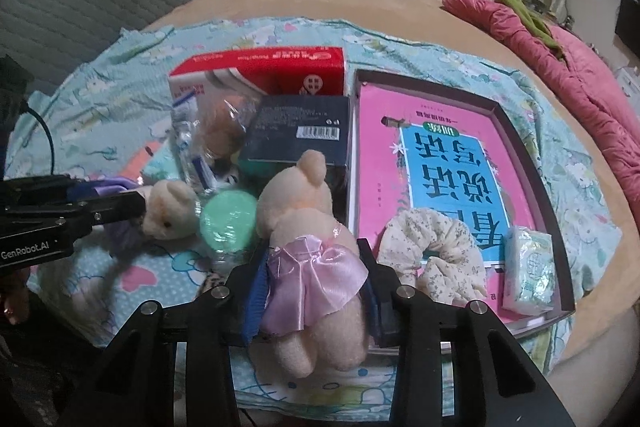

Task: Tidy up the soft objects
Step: 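Grasp the purple-bow plush bear with the left tool while the right tool grasps the pink-dress bear, then lift the purple-bow bear with the left tool while the right tool carries the pink-dress bear toward the tray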

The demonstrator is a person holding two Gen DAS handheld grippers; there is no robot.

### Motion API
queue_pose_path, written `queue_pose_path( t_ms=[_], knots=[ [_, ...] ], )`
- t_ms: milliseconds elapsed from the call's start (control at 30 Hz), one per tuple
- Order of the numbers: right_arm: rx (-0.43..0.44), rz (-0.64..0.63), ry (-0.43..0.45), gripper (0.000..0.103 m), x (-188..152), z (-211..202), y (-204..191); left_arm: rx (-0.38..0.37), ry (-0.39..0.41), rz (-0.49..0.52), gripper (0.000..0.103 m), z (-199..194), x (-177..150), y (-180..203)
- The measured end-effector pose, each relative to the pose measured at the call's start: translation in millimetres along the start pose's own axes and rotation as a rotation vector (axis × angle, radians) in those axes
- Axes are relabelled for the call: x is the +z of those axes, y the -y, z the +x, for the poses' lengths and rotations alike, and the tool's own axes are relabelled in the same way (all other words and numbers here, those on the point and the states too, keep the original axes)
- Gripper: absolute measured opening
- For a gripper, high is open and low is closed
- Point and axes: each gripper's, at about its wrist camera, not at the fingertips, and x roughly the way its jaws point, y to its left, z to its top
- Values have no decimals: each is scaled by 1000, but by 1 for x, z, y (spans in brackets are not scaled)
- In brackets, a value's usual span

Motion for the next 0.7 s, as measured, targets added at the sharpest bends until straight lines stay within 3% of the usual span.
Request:
queue_pose_path(
  t_ms=[700],
  knots=[
    [74,53,140,41,4,-36,9,56,106,-6,32,-43,3,17]
  ],
)
